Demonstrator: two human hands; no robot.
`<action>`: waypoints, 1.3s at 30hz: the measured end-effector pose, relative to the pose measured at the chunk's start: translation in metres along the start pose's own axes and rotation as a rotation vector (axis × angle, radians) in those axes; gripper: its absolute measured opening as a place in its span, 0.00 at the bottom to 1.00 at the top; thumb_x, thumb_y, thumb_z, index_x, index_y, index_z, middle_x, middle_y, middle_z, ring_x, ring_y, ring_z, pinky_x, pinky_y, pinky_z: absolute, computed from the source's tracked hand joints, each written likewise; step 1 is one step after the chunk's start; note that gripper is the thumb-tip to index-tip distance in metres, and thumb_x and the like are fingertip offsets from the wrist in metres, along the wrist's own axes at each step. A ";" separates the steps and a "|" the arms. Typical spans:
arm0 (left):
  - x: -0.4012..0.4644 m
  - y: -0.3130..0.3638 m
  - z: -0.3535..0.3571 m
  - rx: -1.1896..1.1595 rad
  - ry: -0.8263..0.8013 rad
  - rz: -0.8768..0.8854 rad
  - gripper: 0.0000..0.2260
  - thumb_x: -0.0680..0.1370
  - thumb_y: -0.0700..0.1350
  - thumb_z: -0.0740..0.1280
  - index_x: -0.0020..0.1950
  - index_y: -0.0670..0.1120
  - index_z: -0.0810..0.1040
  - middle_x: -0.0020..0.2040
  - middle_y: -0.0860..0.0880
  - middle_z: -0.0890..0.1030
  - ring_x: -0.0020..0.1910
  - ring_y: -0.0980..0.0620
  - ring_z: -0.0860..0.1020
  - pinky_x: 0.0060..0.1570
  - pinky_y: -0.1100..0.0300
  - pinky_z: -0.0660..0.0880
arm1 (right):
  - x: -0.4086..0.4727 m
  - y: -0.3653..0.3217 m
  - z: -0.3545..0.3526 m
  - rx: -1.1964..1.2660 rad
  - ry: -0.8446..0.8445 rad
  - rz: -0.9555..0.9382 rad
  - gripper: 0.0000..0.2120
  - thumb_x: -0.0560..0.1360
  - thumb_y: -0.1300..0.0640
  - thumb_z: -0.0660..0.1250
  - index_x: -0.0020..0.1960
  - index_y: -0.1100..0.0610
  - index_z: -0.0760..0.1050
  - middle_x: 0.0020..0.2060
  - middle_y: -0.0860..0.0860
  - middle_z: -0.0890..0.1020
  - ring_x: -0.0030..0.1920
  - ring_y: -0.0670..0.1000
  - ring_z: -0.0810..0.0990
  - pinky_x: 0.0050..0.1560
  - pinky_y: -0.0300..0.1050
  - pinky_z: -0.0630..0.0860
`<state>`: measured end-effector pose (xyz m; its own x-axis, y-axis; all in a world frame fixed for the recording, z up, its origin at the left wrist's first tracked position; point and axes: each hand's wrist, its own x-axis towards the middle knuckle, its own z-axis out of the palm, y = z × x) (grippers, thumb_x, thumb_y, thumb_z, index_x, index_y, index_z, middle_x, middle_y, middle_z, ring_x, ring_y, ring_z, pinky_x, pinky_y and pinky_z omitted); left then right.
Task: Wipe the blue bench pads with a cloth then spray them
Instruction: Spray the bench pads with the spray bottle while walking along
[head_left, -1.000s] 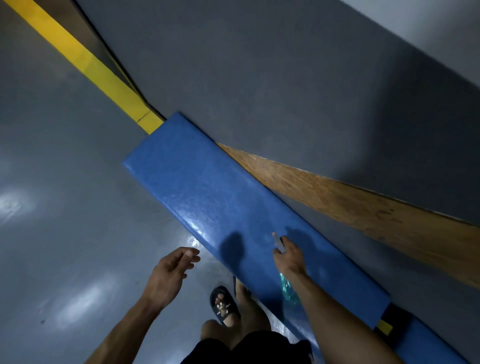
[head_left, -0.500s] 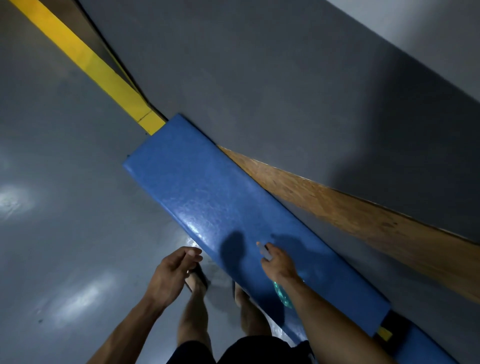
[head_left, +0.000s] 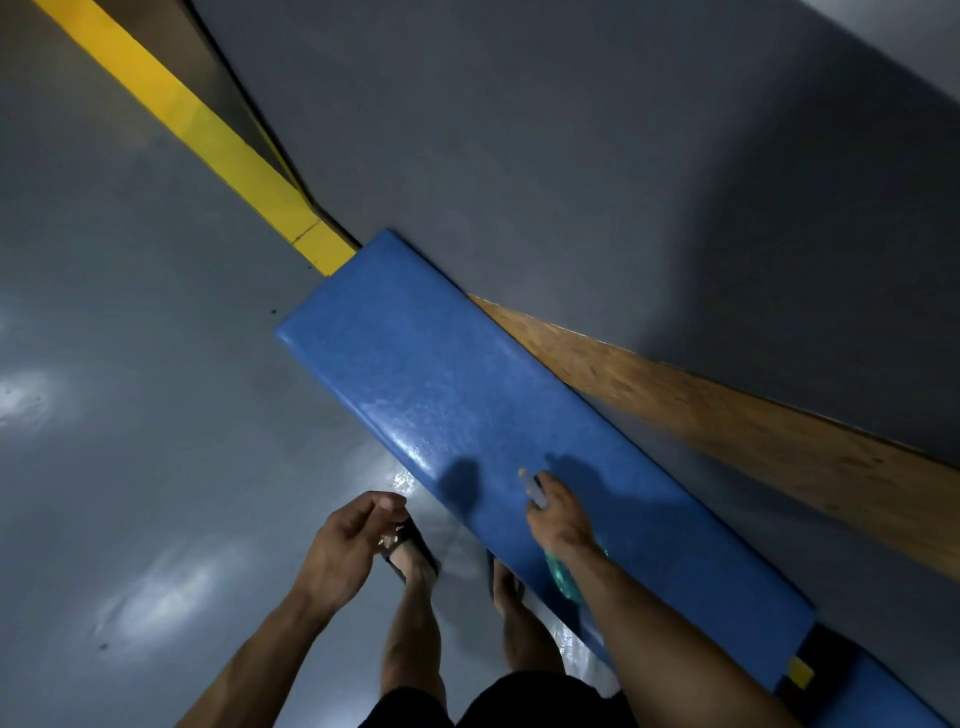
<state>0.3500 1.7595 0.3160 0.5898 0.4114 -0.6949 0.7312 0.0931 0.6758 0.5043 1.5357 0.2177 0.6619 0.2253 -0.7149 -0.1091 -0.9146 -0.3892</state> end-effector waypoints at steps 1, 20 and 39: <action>0.001 0.002 -0.005 0.000 -0.002 0.001 0.14 0.80 0.56 0.61 0.53 0.52 0.82 0.49 0.53 0.85 0.49 0.56 0.82 0.51 0.56 0.77 | 0.009 -0.001 -0.007 0.042 0.039 0.032 0.05 0.74 0.55 0.63 0.44 0.49 0.66 0.42 0.50 0.76 0.43 0.56 0.77 0.45 0.52 0.76; 0.036 0.008 -0.113 0.033 -0.052 0.052 0.12 0.82 0.53 0.59 0.46 0.62 0.81 0.48 0.56 0.85 0.46 0.57 0.82 0.48 0.56 0.77 | -0.010 -0.091 0.054 0.080 0.019 0.102 0.14 0.72 0.53 0.64 0.57 0.54 0.76 0.50 0.54 0.81 0.52 0.60 0.80 0.51 0.51 0.77; 0.072 0.008 -0.162 -0.010 -0.035 0.008 0.12 0.81 0.53 0.60 0.49 0.54 0.82 0.47 0.54 0.85 0.47 0.54 0.82 0.50 0.53 0.77 | 0.054 -0.161 0.003 0.090 0.235 0.155 0.04 0.77 0.56 0.64 0.43 0.53 0.72 0.35 0.50 0.76 0.30 0.48 0.72 0.30 0.43 0.68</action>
<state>0.3424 1.9364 0.3113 0.6071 0.3802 -0.6978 0.7233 0.0992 0.6833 0.5552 1.6964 0.2401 0.7848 -0.0082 -0.6197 -0.2804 -0.8964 -0.3432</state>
